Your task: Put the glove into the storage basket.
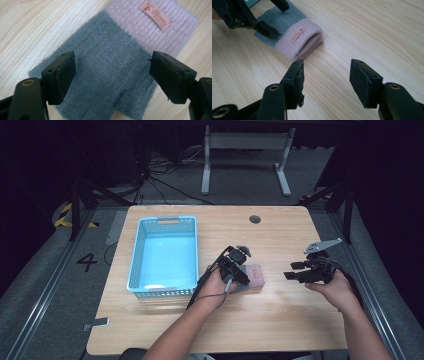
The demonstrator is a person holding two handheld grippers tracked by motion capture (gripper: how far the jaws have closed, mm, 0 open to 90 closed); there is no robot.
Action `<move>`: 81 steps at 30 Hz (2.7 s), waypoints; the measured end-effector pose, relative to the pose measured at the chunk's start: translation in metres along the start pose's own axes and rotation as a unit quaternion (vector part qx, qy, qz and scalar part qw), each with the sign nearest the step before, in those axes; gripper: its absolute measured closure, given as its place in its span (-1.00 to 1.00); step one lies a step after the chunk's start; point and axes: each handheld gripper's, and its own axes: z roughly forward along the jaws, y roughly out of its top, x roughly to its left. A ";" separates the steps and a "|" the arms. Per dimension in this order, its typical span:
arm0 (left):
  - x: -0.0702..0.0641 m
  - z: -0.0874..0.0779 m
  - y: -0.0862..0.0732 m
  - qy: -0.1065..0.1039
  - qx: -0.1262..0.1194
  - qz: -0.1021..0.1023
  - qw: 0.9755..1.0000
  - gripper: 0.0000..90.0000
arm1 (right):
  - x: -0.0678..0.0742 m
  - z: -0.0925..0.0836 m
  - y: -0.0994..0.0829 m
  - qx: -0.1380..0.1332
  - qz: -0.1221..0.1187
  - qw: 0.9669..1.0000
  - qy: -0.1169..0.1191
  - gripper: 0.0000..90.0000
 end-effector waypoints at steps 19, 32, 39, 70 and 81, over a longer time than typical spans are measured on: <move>-0.002 0.012 0.001 0.006 0.020 0.039 0.999 -0.53 | 0.002 0.002 0.002 0.000 -0.005 1.000 0.000 -0.01; -0.006 0.009 -0.002 -0.001 0.000 0.062 0.998 0.17 | 0.003 0.002 0.004 -0.007 -0.010 1.000 0.005 -0.01; -0.011 0.009 -0.004 0.002 -0.013 0.070 0.997 0.47 | 0.002 0.000 0.003 -0.012 -0.010 1.000 0.004 -0.01; -0.005 -0.075 -0.008 -0.027 -0.058 0.073 0.995 0.53 | -0.017 0.005 0.016 -0.020 -0.008 1.000 -0.001 -0.01; 0.008 -0.112 -0.013 -0.009 -0.084 0.071 0.994 0.52 | -0.020 0.008 0.023 -0.021 -0.009 1.000 0.006 0.04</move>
